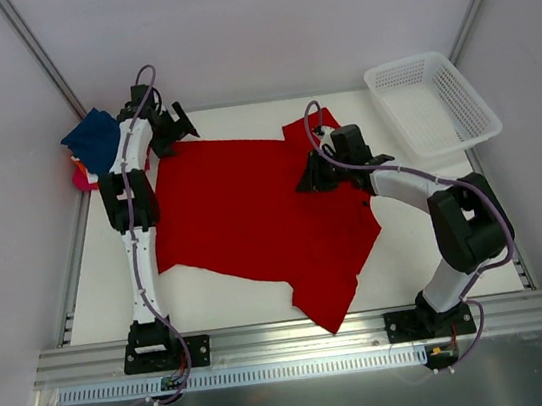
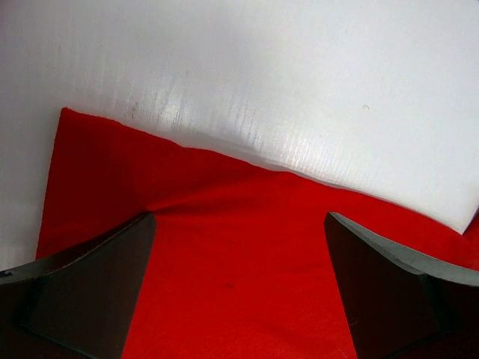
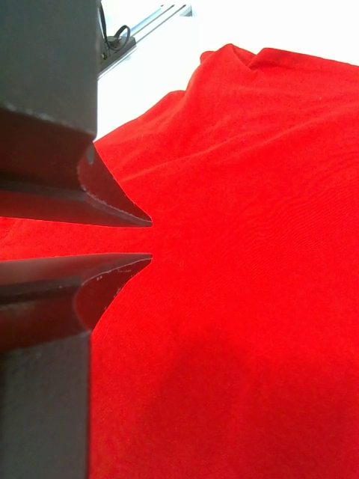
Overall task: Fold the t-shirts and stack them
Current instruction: Flatten the tshirt out, then fold the tshirt
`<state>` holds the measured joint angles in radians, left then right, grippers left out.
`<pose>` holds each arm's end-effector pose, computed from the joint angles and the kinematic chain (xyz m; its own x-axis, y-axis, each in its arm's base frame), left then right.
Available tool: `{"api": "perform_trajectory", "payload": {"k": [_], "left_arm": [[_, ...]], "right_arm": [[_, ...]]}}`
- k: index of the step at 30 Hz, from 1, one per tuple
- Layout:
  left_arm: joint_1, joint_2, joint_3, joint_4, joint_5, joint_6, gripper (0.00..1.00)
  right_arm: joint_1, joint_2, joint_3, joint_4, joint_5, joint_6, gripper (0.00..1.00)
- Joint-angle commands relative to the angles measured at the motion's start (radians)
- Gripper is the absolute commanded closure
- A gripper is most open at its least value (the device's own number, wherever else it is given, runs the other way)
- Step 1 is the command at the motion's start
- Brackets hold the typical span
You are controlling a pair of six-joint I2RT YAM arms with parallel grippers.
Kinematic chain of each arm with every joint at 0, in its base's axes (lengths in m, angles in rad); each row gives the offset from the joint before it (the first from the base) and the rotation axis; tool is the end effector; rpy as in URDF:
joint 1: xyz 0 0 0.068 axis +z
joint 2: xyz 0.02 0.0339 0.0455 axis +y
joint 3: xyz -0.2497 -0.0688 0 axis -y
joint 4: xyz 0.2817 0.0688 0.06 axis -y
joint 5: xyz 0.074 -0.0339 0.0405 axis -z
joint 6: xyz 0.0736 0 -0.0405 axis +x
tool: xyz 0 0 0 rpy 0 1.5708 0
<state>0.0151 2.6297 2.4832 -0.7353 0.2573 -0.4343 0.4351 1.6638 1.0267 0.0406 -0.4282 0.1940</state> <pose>0.6176 -0.0094 0.1420 -0.7621 -0.4185 -0.4941 -0.1913 0.8745 -0.4457 0.3697 0.2056 0.1636 -0.6338 -0.1012 -0.7668 -0.5837 0.7130 0.3884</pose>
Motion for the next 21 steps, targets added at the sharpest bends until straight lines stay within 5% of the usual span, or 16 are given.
{"api": "perform_trajectory", "payload": {"k": [1,12,21], "left_arm": [[0.003,-0.081,-0.064,0.023,0.014,0.012,0.01],[-0.009,-0.46,-0.519,0.142,-0.138,0.04,0.01],[0.008,-0.54,-0.65,0.151,-0.19,0.034,0.01]], "right_arm": [[-0.006,0.005,0.038,0.018,-0.009,-0.001,0.77],[-0.071,-0.073,0.044,-0.036,0.028,-0.03,0.69],[-0.228,0.082,0.258,-0.177,0.0,-0.03,0.66]]}}
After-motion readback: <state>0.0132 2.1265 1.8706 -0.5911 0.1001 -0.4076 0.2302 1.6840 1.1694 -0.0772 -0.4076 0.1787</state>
